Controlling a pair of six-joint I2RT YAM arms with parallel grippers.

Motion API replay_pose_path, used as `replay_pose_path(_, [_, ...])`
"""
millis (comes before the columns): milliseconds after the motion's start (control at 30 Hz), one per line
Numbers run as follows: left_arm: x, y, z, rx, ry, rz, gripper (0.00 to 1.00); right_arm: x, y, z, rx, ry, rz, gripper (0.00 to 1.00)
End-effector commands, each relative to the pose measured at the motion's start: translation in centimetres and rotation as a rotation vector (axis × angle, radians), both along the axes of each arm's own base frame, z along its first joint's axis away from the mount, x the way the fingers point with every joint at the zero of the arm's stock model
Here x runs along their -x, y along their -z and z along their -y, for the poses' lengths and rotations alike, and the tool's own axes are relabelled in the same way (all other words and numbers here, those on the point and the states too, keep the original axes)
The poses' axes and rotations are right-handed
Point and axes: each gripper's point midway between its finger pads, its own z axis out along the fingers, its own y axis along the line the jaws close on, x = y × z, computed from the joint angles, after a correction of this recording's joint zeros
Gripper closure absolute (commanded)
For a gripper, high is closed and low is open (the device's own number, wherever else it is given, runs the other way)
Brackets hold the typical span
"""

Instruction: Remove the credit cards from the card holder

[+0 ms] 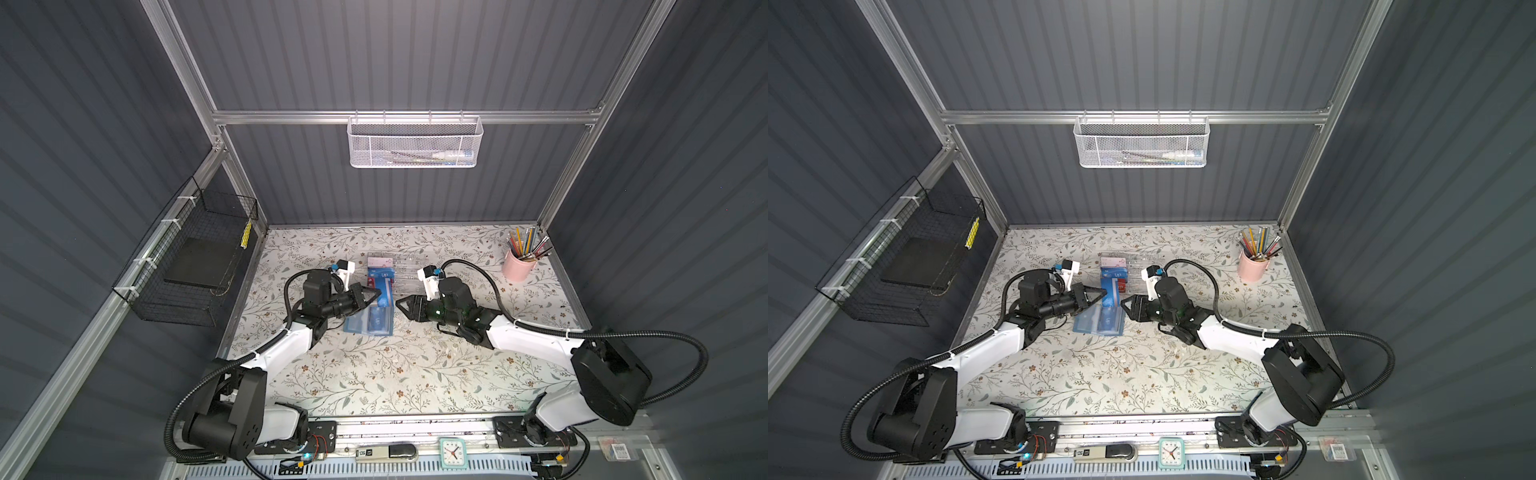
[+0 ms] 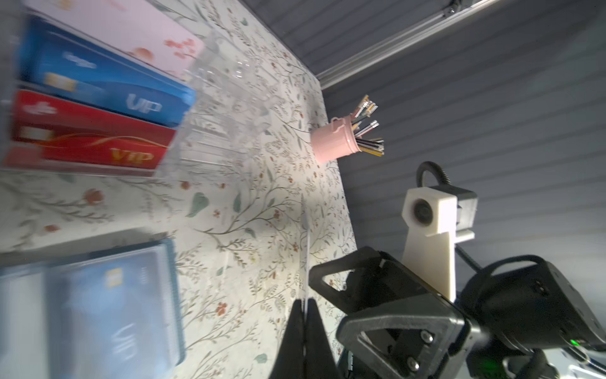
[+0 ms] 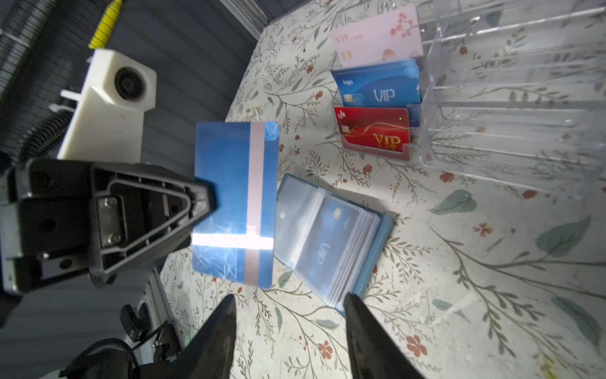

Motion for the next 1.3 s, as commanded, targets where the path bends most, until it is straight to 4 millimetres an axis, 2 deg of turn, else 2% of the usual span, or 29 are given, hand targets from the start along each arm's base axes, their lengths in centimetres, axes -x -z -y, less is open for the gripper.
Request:
replay_pose_path(0, [-1.1, -2.9, 1.0, 0.083, -0.011, 0.074, 1.0, -0.3, -1.5, 0.6, -0.097, 0.023, -0.016, 0.45])
replay_pose_path(167, [-1.0, -3.0, 1.4, 0.098, -0.009, 0.082, 1.0, -0.5, -2.3, 1.3, -0.17, 0.03, -0.023, 0.46])
replay_pose_path(500, [-0.9, -2.8, 1.9, 0.117, -0.011, 0.076, 1.0, 0.3, -3.4, -0.9, -0.344, -0.084, -0.045, 0.51])
replay_pose_path(733, [-0.9, -2.3, 2.2, 0.116, -0.009, 0.064, 1.0, 0.2, -3.6, -0.9, -0.376, -0.084, -0.031, 0.58])
replay_pose_path(1067, [-1.0, -1.1, 2.3, 0.127, -0.011, 0.038, 1.0, 0.0, -4.0, -0.5, -0.378, -0.068, -0.006, 0.78])
replay_pose_path(1267, [-0.9, -0.9, 2.3, 0.128, -0.009, 0.03, 0.98, -0.1, -3.8, -0.2, -0.373, -0.053, 0.01, 0.87])
